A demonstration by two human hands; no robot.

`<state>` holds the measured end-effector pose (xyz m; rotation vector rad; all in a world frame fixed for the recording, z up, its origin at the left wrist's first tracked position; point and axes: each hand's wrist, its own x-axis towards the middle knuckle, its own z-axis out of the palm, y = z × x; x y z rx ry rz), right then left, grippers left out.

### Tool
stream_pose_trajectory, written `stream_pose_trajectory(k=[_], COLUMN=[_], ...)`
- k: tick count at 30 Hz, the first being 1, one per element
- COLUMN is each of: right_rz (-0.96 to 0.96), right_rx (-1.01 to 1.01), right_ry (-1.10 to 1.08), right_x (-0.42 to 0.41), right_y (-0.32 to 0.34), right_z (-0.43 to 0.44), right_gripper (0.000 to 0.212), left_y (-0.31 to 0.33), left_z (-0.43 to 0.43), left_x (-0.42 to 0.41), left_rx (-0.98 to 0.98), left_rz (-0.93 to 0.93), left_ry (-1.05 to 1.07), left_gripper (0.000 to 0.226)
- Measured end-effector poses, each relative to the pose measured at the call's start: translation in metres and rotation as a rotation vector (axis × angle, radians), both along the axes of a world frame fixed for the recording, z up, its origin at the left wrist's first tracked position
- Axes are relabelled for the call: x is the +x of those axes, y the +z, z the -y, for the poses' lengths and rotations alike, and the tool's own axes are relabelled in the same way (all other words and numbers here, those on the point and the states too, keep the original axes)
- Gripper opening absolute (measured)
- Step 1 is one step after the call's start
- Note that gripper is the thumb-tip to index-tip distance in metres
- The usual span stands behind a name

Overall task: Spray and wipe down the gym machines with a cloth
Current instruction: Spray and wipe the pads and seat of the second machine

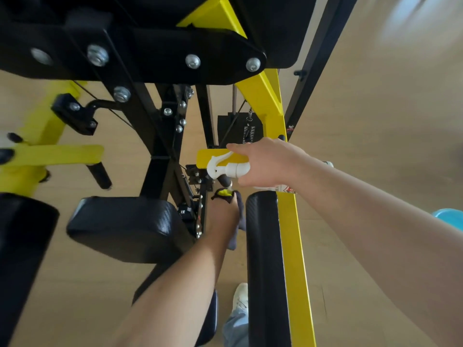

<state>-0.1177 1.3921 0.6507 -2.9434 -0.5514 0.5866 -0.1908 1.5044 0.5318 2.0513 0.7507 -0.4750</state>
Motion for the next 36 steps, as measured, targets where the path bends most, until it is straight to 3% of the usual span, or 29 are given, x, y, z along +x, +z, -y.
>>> stream_pose_trajectory(k=[3, 7, 12, 20, 27, 30, 33, 36], right_rz=[-0.018, -0.033, -0.048, -0.173, -0.214, -0.253, -0.271, -0.221], right_rx=[-0.004, 0.006, -0.007, 0.251, 0.421, 0.471, 0.492, 0.434], right_ry=[-0.007, -0.029, -0.021, -0.043, -0.085, -0.105, -0.105, -0.066], right_x=[-0.003, -0.008, -0.015, -0.035, -0.039, -0.041, -0.042, -0.043], right_y=[0.005, 0.012, 0.026, 0.042, 0.070, 0.083, 0.093, 0.101], right_z=[0.000, -0.002, -0.008, -0.037, -0.080, -0.104, -0.132, -0.163], right_gripper=[0.089, 0.087, 0.088, 0.081, 0.073, 0.080, 0.088, 0.089], left_y=[0.006, 0.017, 0.046, 0.135, 0.169, 0.182, 0.188, 0.194], left_z=[0.002, -0.009, -0.028, -0.065, -0.108, -0.136, -0.170, -0.205], left_x=[-0.031, -0.065, -0.082, -0.084, -0.086, -0.087, -0.087, -0.088], left_rx=[-0.119, -0.255, -0.312, -0.524, -0.626, -0.718, -0.741, -0.719], left_rz=[-0.011, 0.156, 0.303, 0.419, 0.486, 0.469, 0.481, 0.550], left_ry=[0.078, 0.136, 0.124, 0.222, 0.391, 0.512, 0.597, 0.659], left_gripper=[0.045, 0.021, 0.024, 0.016, 0.010, 0.007, 0.020, 0.006])
